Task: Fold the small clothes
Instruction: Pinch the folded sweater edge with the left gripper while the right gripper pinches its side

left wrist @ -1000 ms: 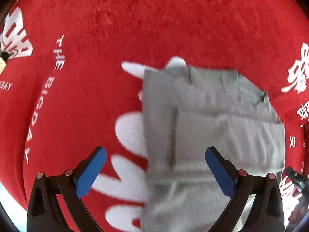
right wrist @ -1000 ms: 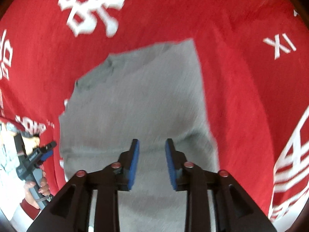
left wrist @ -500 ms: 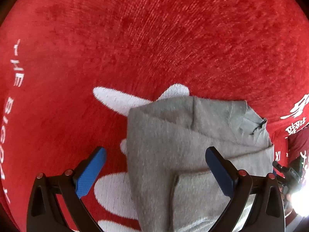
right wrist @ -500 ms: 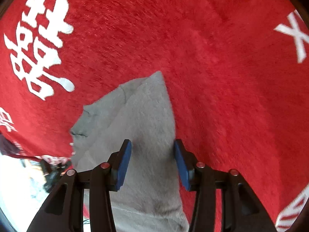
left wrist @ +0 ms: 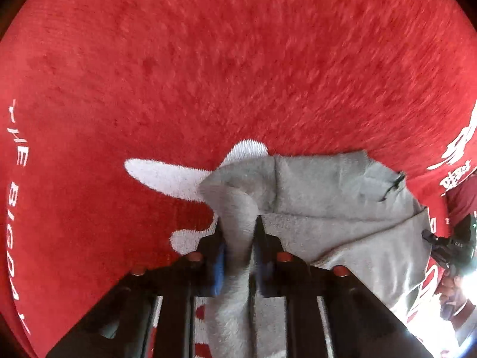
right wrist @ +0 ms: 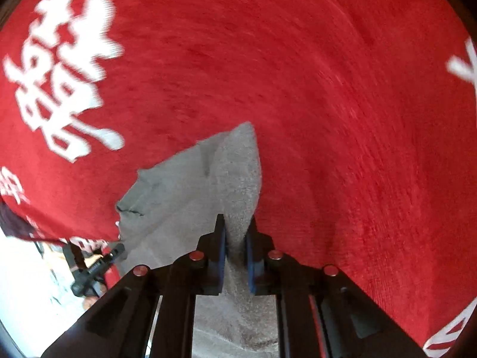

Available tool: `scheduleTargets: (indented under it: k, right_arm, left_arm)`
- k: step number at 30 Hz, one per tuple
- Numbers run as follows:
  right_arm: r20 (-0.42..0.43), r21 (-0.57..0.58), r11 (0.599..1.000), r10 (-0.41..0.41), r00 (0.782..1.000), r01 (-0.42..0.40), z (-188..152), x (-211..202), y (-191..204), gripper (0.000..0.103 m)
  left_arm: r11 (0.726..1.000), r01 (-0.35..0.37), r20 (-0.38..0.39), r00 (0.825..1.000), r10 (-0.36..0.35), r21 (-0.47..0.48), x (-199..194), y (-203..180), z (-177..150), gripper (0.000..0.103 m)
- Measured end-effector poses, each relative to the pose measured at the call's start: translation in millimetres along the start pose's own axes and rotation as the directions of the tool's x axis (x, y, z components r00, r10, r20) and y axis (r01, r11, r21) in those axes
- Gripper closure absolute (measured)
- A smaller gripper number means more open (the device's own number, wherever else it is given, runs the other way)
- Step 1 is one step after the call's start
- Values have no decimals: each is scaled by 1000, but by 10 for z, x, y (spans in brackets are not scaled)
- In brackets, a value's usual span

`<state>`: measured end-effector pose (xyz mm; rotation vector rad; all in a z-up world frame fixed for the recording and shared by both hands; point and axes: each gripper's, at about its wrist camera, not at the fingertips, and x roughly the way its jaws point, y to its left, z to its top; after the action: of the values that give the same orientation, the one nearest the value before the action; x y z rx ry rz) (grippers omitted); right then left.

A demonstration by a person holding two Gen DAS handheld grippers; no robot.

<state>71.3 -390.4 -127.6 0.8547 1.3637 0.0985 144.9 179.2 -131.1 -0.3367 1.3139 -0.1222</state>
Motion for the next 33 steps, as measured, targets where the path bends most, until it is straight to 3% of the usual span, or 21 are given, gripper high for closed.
scheduleTargets:
  k: [4,7,12,14,15,22,26,29,33]
  right_arm:
    - [3,-4,999,-42,999,42,-27,-30,-98,91]
    - [7,39,996,-81,997,81,-11,79,-250,91]
    - [29,-3,993,-114,993,114,-30,90,-138,87]
    - [33,-3,987,-159,987,159,-37,26,-88,77]
    - [37,-6,984,-176,984,176,-42,7,-58,73]
    - [92,-81,980,-177,980,184,-281,-268,317,69]
    - [109,-183,959,-198,974,216,-527,-304,575,69]
    - [65,-231,949,-206,976,215,-686,-165,675,69]
    - [-9,-243,926,-299,954,288,-865,124,553,69]
  left_arm:
    - [997,-72,12,997,71,23,-24,115,-53,86]
    - [998,-66,14,998,67,-18,13,237,-81,86]
    - [997,-58,18,998,59,-54,-143,435,-116,83]
    - [992,-98,3,995,98,-76,-227,451,-128,50]
    - [990,-115,11,993,117,-84,-289,446,-136,45]
    - [995,-72,45,996,75,-66,-765,397,-378,44]
    - [1000,-22,11,1000,22,-3,-789,83,-612,44]
    - [999,-37,-14,999,38,31,-633,-200,-739,36]
    - [995,-89,-49,995,91,41,-450,-209,-920,36]
